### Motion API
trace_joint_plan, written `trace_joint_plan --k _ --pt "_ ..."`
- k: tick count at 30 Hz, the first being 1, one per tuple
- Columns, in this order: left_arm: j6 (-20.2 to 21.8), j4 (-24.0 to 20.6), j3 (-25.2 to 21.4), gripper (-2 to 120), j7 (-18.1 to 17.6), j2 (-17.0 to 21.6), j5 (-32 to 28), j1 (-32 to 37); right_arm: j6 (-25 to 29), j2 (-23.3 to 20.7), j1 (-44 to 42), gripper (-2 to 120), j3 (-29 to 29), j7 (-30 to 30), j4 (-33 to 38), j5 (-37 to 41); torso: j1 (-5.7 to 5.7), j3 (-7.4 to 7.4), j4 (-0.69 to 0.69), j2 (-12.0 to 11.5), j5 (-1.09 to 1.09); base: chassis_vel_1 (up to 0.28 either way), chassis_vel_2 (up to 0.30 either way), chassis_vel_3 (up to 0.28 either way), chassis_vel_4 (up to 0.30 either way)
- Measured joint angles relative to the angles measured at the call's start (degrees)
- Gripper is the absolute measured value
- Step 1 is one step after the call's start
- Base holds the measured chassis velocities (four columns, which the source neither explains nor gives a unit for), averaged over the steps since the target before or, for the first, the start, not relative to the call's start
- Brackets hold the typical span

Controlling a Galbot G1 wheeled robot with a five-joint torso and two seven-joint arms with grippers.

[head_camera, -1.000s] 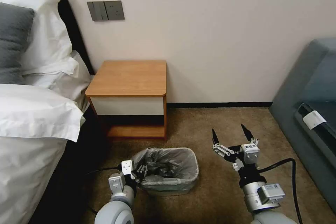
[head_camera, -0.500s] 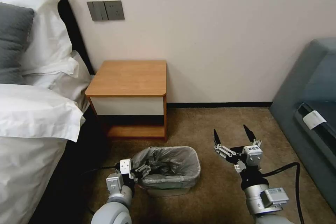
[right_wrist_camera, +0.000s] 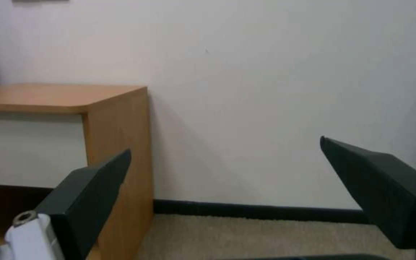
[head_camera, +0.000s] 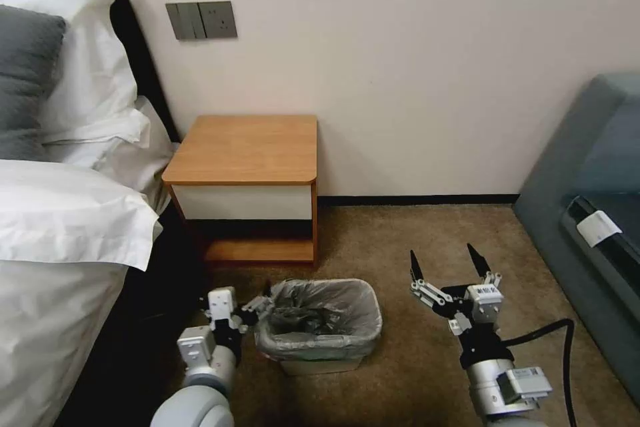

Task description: Pick up the garbage bag from the table and place it over the trash can.

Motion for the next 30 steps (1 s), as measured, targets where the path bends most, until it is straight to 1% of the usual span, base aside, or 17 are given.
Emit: trace_joint_plan --k 1,2,3,4,6,7,8,10,16,17,19,22,30 --pt "-2.66 -0.07 -0.9 100 0.5 0.11 2.14 0.56 0.78 0.09 -0.62 100 0.05 0.1 -0.12 0.07 0.0 0.0 0.01 0.0 0.0 0.0 0.0 0.0 0.0" --pt "-2.66 -0.07 -0.9 100 0.5 0.11 2.14 0.56 0.78 0.09 -0.62 100 0.05 0.1 -0.12 0.07 0.0 0.0 0.01 0.0 0.0 0.0 0.0 0.0 0.0" --pt "-5.46 -0.3 -1.45 100 1.15 0.29 3.82 1.26 1.64 0.15 -1.28 100 0.07 0.32 -0.23 0.14 0.0 0.0 0.0 0.0 0.0 0.0 0.0 0.0 0.0" --pt "-9.08 -0.77 -1.95 100 3.14 0.41 5.34 2.29 2.57 0.15 -1.96 100 0.04 0.99 -0.33 0.19 0.0 0.0 0.0 0.0 0.0 0.0 0.0 0.0 0.0" --pt "-13.98 -1.32 -2.36 100 6.27 0.14 7.6 3.87 3.55 0.07 -2.92 100 -0.14 2.44 -0.32 0.5 0.0 0.0 0.0 0.0 0.0 0.0 0.0 0.0 0.0" --pt "-13.98 -1.32 -2.36 100 6.27 0.14 7.6 3.87 3.55 0.07 -2.92 100 -0.14 2.44 -0.32 0.5 0.0 0.0 0.0 0.0 0.0 0.0 0.0 0.0 0.0" --pt "-16.46 -1.58 -2.46 100 7.33 -0.18 8.69 4.88 4.06 0.03 -3.53 100 -0.17 3.35 -0.19 0.86 0.0 0.0 0.0 0.0 0.0 0.0 0.0 0.0 0.0" --pt "-18.73 -2.47 -2.54 100 7.62 -0.59 9.55 6.77 4.95 0.0 -4.36 100 -0.11 3.97 -0.05 1.06 0.0 0.0 0.0 0.0 0.0 0.0 0.0 0.0 0.0" --pt "-21.08 -3.68 -2.57 100 6.79 -1.01 10.14 9.44 6.77 0.05 -5.66 100 -0.06 4.18 0.0 1.07 0.0 -0.01 0.01 0.0 0.0 0.0 0.0 0.0 0.0" --pt "-22.85 -4.3 -2.62 100 6.04 -1.2 10.59 11.33 8.09 0.06 -6.77 100 -0.15 4.23 0.17 1.07 0.0 0.0 0.01 0.0 0.0 0.0 0.0 0.0 0.0" --pt "-24.08 -4.85 -2.66 100 5.48 -1.32 10.57 13.56 9.68 0.05 -8.23 100 -0.36 4.35 0.32 1.29 0.0 0.0 0.01 0.0 0.01 0.0 0.0 0.0 0.0" --pt "-23.95 -4.85 -2.47 100 5.05 -1.35 10.06 14.21 10.66 0.02 -8.95 100 -0.08 4.61 0.02 1.32 0.0 0.0 0.0 0.0 0.0 0.0 0.0 0.0 0.0" --pt "-23.47 -4.83 -2.34 100 4.89 -1.35 9.71 14.13 10.77 0.0 -8.96 100 0.01 4.63 -0.11 1.3 0.0 0.0 0.0 0.0 0.0 0.0 0.0 0.0 0.0"
